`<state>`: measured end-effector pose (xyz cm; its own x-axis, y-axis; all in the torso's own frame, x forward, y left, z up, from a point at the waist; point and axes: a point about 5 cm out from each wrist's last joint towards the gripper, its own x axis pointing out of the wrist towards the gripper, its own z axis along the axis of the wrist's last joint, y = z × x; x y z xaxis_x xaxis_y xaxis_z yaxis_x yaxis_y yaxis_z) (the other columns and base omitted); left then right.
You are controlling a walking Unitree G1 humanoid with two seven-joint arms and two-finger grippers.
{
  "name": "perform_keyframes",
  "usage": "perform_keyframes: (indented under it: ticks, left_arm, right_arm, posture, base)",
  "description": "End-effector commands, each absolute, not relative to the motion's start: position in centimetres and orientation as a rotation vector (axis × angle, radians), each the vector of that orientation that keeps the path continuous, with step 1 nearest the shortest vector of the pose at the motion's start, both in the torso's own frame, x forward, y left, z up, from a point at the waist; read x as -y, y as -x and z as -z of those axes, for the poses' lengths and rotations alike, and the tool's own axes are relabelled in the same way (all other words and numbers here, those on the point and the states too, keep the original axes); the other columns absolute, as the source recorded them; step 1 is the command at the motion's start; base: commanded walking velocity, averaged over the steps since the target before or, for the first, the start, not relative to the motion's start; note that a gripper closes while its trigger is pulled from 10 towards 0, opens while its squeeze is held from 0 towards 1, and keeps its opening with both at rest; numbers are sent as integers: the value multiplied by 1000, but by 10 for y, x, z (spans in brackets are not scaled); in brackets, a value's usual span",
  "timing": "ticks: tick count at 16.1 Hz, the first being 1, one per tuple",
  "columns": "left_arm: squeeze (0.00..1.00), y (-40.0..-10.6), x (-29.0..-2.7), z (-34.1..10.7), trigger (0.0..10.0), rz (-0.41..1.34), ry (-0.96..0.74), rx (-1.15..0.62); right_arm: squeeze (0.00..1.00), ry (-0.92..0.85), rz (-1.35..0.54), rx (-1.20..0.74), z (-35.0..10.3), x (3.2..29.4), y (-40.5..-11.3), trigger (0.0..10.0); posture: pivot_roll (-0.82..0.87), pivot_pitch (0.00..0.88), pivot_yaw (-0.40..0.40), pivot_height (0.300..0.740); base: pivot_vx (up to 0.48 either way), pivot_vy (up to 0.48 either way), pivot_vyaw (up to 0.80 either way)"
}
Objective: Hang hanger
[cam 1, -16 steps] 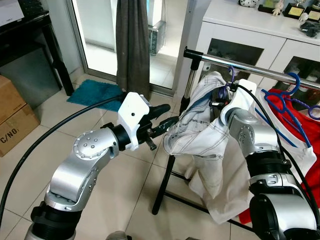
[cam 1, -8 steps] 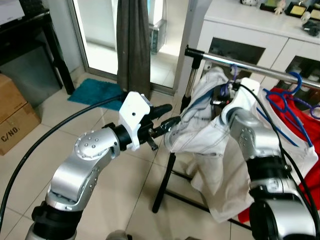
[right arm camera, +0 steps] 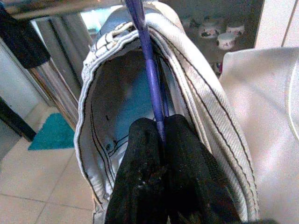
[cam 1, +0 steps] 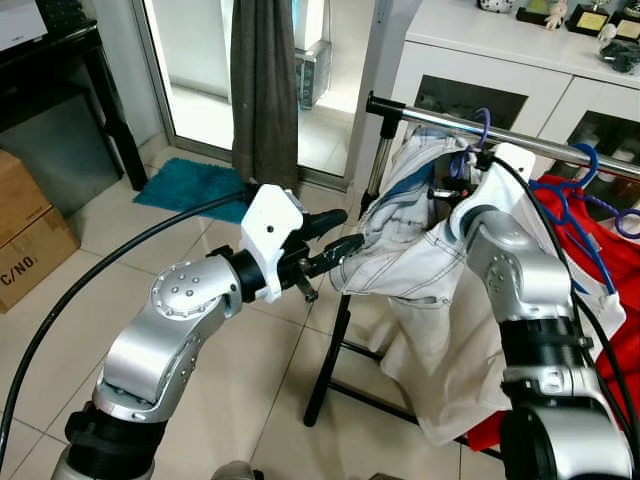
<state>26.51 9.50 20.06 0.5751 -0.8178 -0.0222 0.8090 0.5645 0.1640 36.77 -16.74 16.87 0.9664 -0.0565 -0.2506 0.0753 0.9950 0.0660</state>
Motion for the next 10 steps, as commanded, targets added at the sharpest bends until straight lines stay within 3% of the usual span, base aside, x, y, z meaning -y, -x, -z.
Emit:
perform_keyframes:
  ticks: [1, 5, 10]
  left_arm:
    - [0, -265, -90, -207, 10000, 980, -177, 85]
    - [0, -267, -89, -212, 10000, 976, -176, 112]
    - [0, -265, -86, -212, 10000, 978, -173, 123]
  right_arm:
    - [0, -68, 84, -162, -192, 172, -376, 10000]
    - [0, -46, 47, -228, -189, 162, -395, 10000]
    - [0, -86, 14, -313, -170, 153, -398, 10000]
  posture:
    - [77, 0, -70, 740]
    - [86, 0, -79, 740]
    - [94, 0, -95, 740]
  base:
    - [0, 0, 0]
    - [0, 0, 0]
    - [0, 0, 0]
